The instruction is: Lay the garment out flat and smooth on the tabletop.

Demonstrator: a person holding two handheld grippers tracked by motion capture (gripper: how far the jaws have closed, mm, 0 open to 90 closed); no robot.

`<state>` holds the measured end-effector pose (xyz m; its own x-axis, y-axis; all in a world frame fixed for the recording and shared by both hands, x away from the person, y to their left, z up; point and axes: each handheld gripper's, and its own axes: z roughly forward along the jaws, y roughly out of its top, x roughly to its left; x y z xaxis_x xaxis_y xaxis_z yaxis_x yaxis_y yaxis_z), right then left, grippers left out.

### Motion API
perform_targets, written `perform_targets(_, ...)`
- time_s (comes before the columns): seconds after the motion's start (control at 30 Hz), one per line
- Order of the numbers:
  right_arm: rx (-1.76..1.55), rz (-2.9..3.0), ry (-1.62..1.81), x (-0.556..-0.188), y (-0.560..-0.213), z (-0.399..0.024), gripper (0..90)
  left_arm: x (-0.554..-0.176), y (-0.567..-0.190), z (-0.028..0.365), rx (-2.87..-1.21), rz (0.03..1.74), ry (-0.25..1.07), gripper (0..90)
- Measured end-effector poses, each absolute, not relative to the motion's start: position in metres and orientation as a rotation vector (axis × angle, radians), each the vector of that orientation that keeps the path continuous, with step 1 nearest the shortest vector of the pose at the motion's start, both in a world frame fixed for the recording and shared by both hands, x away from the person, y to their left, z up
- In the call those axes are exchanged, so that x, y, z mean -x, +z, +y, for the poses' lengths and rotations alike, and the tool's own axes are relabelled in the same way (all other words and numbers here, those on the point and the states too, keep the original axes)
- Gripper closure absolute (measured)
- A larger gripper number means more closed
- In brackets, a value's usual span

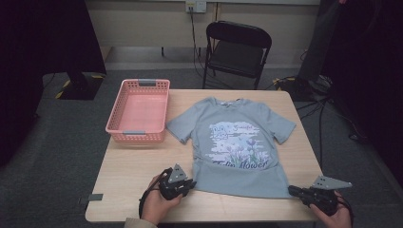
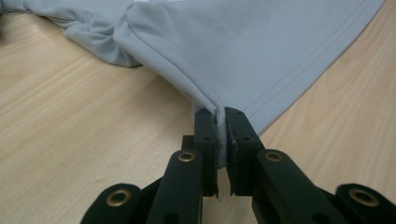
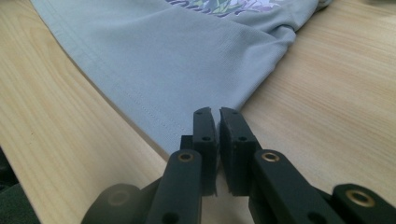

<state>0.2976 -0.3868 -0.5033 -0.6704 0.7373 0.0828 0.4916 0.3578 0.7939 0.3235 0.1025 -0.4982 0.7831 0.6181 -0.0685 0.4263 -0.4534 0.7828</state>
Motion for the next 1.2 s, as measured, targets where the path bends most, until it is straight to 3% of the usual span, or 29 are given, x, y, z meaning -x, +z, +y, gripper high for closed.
perform_targets(0.53, -1.076, 2.349, 1.217, -0.293, -0.503, -0.387, 82.7, -0.304, -0.501, 0.107, -2.134, 0.783, 0.268, 83.6)
perform_targets(0.6, -1.080, 2.347, 1.226, -0.293, -0.503, -0.387, 78.3, -0.306, -0.501, 0.108, -2.113, 0.789, 0.278, 75.1)
perform_targets(0.7, -1.099, 2.302, 1.239, -0.295, -0.500, -0.387, 63.5, -0.313, -0.500, 0.110, -2.050, 0.815, 0.306, 51.2)
perform_targets(0.77, -1.112, 2.276, 1.251, -0.299, -0.496, -0.387, 61.4, -0.321, -0.499, 0.111, -2.007, 0.853, 0.314, 39.7)
perform_targets(0.9, -1.122, 2.268, 1.221, -0.310, -0.495, -0.381, 60.2, -0.337, -0.501, 0.105, -2.011, 0.887, 0.291, 42.6)
perform_targets(1.0, -1.122, 2.294, 1.163, -0.317, -0.499, -0.374, 63.9, -0.344, -0.504, 0.099, -2.056, 0.901, 0.282, 59.4)
perform_targets(1.03, -1.110, 2.303, 1.149, -0.317, -0.500, -0.373, 72.0, -0.345, -0.503, 0.099, -2.065, 0.907, 0.271, 73.3)
perform_targets(1.1, -1.091, 2.322, 1.148, -0.316, -0.500, -0.373, 79.6, -0.342, -0.501, 0.099, -2.085, 0.893, 0.268, 81.9)
perform_targets(1.2, -1.093, 2.347, 1.161, -0.311, -0.501, -0.379, 88.8, -0.333, -0.499, 0.103, -2.100, 0.873, 0.264, 87.0)
